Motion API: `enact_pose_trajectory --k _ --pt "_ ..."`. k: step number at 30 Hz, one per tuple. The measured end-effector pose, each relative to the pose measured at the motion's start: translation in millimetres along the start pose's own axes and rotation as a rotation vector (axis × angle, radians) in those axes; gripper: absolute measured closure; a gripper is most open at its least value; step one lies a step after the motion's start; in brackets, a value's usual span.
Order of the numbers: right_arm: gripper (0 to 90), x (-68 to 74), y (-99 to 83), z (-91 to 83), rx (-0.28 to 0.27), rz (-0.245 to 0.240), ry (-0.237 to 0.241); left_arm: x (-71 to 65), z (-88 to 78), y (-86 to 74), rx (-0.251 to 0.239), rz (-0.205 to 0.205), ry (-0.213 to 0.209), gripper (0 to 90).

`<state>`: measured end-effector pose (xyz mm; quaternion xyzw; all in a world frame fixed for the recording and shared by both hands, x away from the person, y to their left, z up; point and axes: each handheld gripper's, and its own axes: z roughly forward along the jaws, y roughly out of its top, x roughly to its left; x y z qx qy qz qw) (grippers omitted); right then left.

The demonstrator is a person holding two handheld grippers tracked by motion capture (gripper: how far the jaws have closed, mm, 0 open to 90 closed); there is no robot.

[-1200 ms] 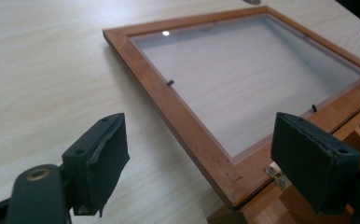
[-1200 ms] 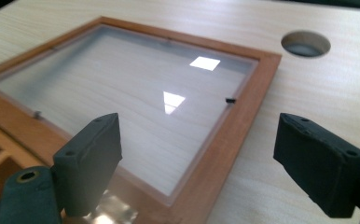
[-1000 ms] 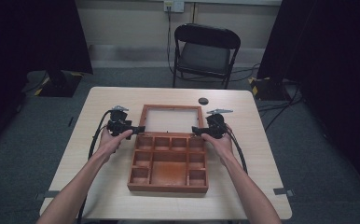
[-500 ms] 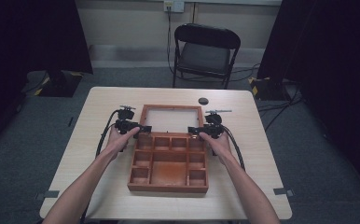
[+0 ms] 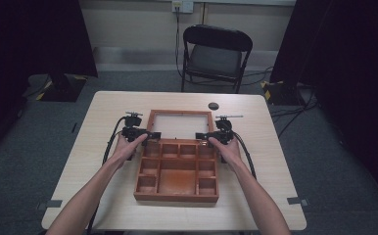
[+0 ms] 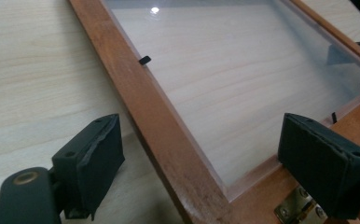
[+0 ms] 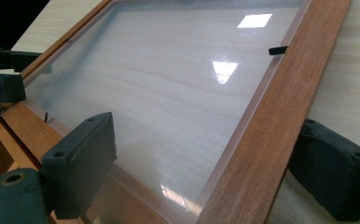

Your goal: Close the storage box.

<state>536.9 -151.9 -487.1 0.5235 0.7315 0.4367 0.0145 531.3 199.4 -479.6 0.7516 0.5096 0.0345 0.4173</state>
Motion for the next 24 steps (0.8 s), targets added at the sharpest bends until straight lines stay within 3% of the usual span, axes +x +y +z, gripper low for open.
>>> enact_pose_trajectory --k 2,5,14,15,21,24 --pt "10.8 -0.4 0.1 0.2 0.0 0.0 0.003 -0.3 1.7 -0.2 -0.006 -0.003 0.009 9.3" --pt "11.1 -0.4 -0.1 0.1 -0.001 -0.002 0.003 1.0 3.8 -0.6 -0.001 -0.03 -0.016 8.8" --pt "11.3 1.4 -1.5 -1.1 -0.015 -0.013 -0.013 0.3 5.7 1.1 0.013 -0.031 -0.045 11.1" --pt "11.2 2.0 -1.7 -1.2 -0.02 -0.016 -0.017 0.4 6.3 1.1 0.011 -0.051 -0.06 12.3" --pt "12.4 7.0 -1.0 -4.5 -0.051 -0.063 -0.047 -2.4 8.4 3.2 0.013 -0.064 -0.084 14.6" --pt "15.8 7.0 -0.2 -6.9 -0.06 -0.068 -0.05 -3.9 6.2 6.5 0.034 -0.041 -0.073 14.6"
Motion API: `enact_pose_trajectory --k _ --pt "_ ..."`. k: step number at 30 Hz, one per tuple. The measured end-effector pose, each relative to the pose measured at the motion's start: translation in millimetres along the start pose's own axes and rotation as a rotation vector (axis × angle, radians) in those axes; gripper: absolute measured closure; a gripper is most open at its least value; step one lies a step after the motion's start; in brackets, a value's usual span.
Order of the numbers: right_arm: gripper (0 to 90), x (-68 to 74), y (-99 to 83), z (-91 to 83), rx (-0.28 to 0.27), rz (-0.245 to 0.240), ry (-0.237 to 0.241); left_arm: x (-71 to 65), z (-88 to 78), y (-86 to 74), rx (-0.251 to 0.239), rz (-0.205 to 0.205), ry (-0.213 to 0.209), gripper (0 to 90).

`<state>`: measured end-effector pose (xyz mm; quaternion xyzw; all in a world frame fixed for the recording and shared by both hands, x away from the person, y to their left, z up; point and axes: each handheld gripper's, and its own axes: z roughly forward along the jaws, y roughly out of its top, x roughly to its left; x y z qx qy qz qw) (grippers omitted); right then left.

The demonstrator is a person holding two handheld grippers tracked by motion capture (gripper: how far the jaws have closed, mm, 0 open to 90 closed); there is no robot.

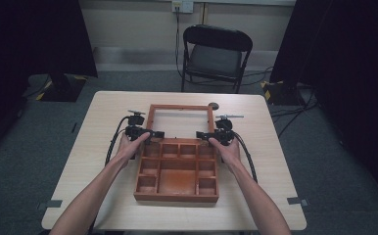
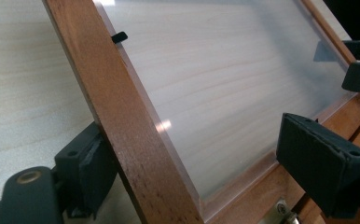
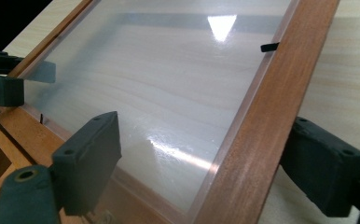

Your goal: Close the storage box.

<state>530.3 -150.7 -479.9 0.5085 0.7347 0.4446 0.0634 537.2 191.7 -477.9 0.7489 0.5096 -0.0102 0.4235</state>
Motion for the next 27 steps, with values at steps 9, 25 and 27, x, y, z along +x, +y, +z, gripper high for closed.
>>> enact_pose_trajectory --k 9,25,27 --pt "20.4 5.5 6.1 -10.6 -0.063 -0.002 -0.01 -7.4 -7.9 3.2 -0.018 0.066 0.037 17.9" --pt "34.0 14.0 16.0 -36.5 -0.13 -0.002 0.013 -13.9 -34.0 7.6 -0.105 0.108 0.039 33.0" --pt "36.5 14.4 16.1 -38.4 -0.132 -0.004 0.006 -14.4 -35.8 7.2 -0.112 0.114 0.043 34.1"
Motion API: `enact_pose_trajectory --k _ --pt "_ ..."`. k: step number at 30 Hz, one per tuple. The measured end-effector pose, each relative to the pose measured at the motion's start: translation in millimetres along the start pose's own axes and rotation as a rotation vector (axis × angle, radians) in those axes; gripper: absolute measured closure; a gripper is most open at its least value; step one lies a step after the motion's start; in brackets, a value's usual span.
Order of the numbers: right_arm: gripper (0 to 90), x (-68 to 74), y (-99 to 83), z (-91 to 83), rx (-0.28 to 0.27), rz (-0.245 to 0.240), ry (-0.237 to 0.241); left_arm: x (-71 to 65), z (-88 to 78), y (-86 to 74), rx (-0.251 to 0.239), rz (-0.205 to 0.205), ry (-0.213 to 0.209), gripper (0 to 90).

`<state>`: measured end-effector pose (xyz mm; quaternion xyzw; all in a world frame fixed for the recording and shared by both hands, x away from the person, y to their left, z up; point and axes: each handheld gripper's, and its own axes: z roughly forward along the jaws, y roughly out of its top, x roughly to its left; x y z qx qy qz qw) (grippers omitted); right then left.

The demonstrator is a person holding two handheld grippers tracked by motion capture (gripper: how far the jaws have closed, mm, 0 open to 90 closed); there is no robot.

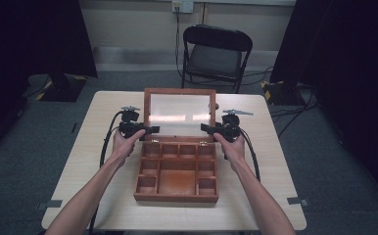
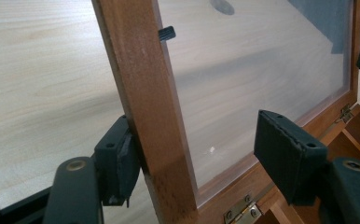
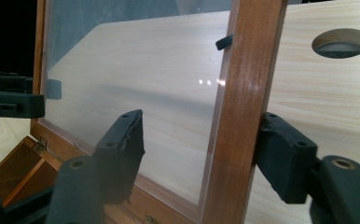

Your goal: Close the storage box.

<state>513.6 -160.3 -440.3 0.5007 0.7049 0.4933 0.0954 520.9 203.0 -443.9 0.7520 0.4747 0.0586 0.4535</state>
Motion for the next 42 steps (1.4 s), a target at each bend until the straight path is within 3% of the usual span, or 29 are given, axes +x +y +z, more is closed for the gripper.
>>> enact_pose_trajectory --k 18,26,30,33,36,42 --pt "44.6 6.8 6.7 -21.1 -0.042 -0.011 0.009 -5.2 -19.3 2.0 -0.062 0.023 -0.018 53.2" --pt "43.1 7.4 9.8 -26.9 -0.062 0.003 0.026 -8.4 -22.5 1.6 -0.065 0.037 -0.024 53.5" --pt "51.2 8.8 10.2 -29.0 -0.062 -0.006 0.002 -9.3 -24.2 1.9 -0.063 0.036 -0.028 52.9" --pt "53.9 6.6 10.5 -30.8 -0.062 0.003 0.01 -9.1 -25.0 2.1 -0.067 0.029 -0.035 52.7" --pt "54.1 7.5 10.6 -32.2 -0.059 -0.006 0.01 -9.6 -26.7 3.8 -0.061 0.049 -0.032 52.6" --pt "53.8 9.4 10.9 -36.5 -0.05 -0.018 0.022 -10.7 -34.2 8.0 -0.094 0.041 -0.051 52.3"
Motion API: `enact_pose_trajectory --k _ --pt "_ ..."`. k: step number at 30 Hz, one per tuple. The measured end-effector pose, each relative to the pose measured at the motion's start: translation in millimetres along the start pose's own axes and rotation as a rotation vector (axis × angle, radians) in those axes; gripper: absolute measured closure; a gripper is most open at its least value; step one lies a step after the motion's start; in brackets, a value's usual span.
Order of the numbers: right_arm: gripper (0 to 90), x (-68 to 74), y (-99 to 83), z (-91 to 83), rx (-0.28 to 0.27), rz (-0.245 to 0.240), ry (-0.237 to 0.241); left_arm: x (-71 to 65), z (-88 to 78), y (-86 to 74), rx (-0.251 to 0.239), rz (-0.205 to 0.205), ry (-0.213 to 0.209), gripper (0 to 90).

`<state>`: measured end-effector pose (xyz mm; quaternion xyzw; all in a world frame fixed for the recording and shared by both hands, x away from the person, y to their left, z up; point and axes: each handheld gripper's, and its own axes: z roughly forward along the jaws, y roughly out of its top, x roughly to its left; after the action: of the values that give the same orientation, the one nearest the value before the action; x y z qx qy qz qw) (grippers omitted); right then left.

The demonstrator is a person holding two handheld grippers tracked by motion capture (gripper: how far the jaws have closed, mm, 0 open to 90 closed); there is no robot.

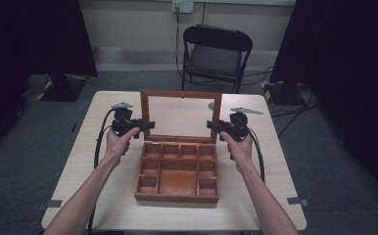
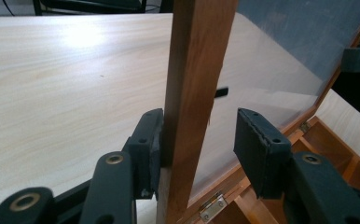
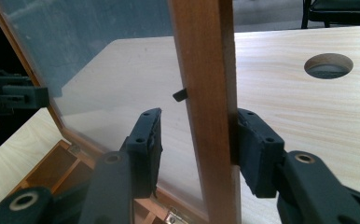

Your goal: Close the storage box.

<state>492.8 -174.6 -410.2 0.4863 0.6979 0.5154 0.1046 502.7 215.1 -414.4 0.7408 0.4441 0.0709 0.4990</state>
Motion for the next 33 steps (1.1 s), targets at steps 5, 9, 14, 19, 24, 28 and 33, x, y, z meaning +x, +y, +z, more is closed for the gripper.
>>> enact_pose_trajectory --k 5,9,14,19,24,28,33 --pt "51.8 1.6 0.8 -2.2 0.008 0.013 0.006 -2.3 -2.5 -0.2 -0.001 0.003 -0.008 49.8" --pt "51.0 3.6 2.5 -3.2 0.021 0.002 0.01 -1.7 -5.2 -1.7 -0.004 0.006 -0.017 50.5" --pt "49.2 4.6 2.0 -2.8 0.034 0.004 0.018 -4.5 -10.2 -4.6 0.002 0.025 -0.031 46.6" --pt "46.5 10.6 2.7 -5.5 0.052 -0.025 0.021 -5.9 -17.0 -6.7 -0.003 0.023 -0.04 49.7" --pt "45.8 13.8 0.3 -10.8 0.059 -0.036 0.026 -7.2 -25.2 -5.9 -0.009 0.026 -0.055 53.4" --pt "44.9 15.0 -2.0 -14.2 0.06 -0.041 0.033 -10.8 -28.2 -7.0 -0.003 0.046 -0.045 53.1" --pt "44.0 16.7 -5.6 -18.1 0.057 -0.037 0.03 -13.7 -30.4 -7.2 0.006 0.051 -0.051 51.3"
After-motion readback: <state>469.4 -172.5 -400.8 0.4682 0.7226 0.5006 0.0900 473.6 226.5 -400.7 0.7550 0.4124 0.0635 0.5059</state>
